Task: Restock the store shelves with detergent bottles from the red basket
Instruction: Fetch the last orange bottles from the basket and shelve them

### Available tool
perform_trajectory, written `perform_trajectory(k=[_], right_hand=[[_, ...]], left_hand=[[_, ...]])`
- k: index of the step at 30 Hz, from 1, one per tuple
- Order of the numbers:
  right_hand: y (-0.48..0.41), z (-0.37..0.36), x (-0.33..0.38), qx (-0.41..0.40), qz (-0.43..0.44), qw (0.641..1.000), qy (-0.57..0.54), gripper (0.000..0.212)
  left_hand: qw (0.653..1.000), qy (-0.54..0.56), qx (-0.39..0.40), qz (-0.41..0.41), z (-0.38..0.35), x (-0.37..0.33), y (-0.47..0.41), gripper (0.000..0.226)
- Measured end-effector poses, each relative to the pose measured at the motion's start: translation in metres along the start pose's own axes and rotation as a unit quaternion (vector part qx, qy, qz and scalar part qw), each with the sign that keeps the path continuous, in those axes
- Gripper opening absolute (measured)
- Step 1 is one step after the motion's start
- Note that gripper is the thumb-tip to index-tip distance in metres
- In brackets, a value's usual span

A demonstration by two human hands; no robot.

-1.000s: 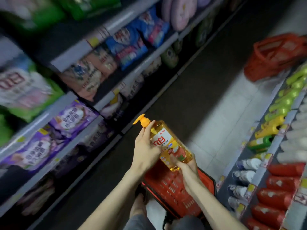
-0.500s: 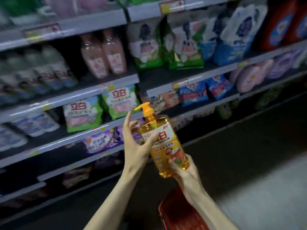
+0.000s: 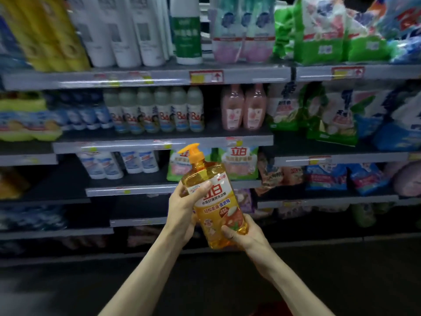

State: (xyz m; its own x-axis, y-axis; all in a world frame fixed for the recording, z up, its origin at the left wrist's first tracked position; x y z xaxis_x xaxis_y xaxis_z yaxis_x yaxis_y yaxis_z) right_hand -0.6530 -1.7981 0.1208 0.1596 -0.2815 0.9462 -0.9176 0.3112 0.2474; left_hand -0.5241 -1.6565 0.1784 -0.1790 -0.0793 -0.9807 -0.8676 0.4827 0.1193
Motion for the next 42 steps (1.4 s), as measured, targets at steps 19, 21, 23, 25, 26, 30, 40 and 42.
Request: perform_trajectory(k=[19,21,23,25,26,30,40,42], right_hand=[[-0.106,-0.358,0.029,0.26,0.027,0.949,0.177,0.071],[-0.117,-0.382,0.027,0.273,0.023,0.945,0.178,0.062],[-0.128,-0.403,0.028,0.283,0.024,0.942,0.179,0.061],[-0.138,-0.425,0.032,0.297,0.037,0.939,0.172,0.06],[-0.144,-0.436,0.034,0.306,0.044,0.937,0.165,0.059],[-0.178,-0.478,0.052,0.337,0.061,0.928,0.148,0.054],[-0.246,-0.596,0.12,0.431,0.133,0.883,0.133,0.064],[-0.255,-0.62,0.127,0.449,0.131,0.875,0.127,0.065]], left_hand=[[0.986,-0.094,-0.125,-0.059,0.343,-0.092,0.047,0.063],[0.983,-0.102,-0.139,-0.064,0.363,-0.096,0.048,0.061],[0.98,-0.103,-0.158,-0.063,0.38,-0.1,0.048,0.057],[0.977,-0.104,-0.174,-0.063,0.397,-0.108,0.046,0.055],[0.975,-0.111,-0.182,-0.064,0.406,-0.115,0.043,0.054],[0.959,-0.165,-0.217,-0.072,0.437,-0.152,0.031,0.053],[0.914,-0.216,-0.329,-0.095,0.518,-0.215,0.024,0.071],[0.9,-0.211,-0.362,-0.119,0.529,-0.225,0.02,0.055]])
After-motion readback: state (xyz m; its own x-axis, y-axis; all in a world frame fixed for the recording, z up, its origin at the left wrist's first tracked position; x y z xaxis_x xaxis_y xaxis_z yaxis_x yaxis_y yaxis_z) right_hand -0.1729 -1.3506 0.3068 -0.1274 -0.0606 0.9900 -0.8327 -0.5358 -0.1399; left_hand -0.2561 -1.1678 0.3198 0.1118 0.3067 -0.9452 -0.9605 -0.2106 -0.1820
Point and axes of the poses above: each hand's wrist, its own y-axis away from the middle knuckle, its own z-axis out of the back of the hand, x = y × z, the point moved 3 cm from there along -y, towards the middle knuckle, and after that the axes turned 13 degrees about -y, right-handed, at the moved point
